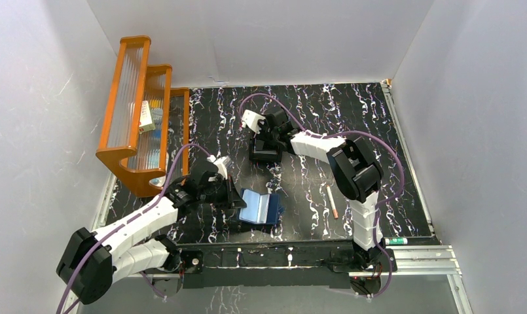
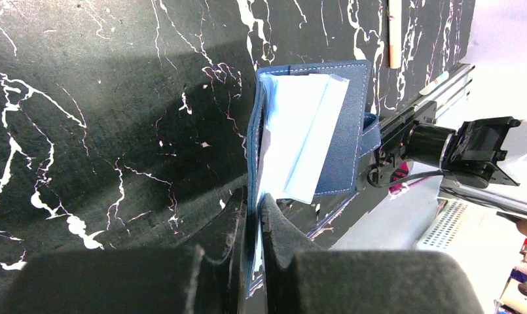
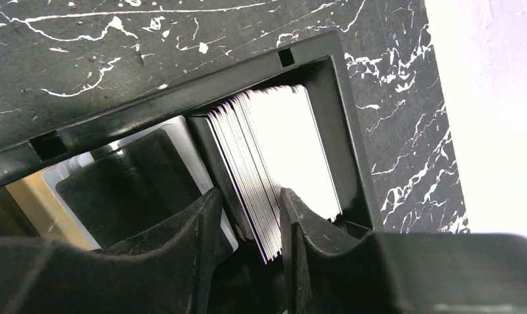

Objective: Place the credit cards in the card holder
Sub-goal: Pick up the credit card from the storage box.

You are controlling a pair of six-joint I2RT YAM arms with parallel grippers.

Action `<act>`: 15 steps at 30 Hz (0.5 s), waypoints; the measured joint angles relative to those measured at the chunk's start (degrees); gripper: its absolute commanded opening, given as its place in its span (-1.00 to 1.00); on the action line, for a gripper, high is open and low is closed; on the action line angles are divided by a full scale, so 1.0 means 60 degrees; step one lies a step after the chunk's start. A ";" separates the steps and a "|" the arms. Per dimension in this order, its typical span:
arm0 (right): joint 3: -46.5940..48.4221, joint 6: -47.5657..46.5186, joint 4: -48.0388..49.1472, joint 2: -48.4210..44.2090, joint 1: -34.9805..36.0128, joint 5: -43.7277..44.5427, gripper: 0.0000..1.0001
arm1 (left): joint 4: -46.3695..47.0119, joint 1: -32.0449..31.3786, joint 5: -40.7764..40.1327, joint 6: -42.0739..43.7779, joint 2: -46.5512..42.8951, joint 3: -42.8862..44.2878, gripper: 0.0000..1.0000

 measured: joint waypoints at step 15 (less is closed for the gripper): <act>0.0113 0.0047 0.0178 0.0047 -0.0018 0.0284 -0.27 | 0.0102 0.0000 0.0000 -0.0160 -0.0266 -0.0138 -1.00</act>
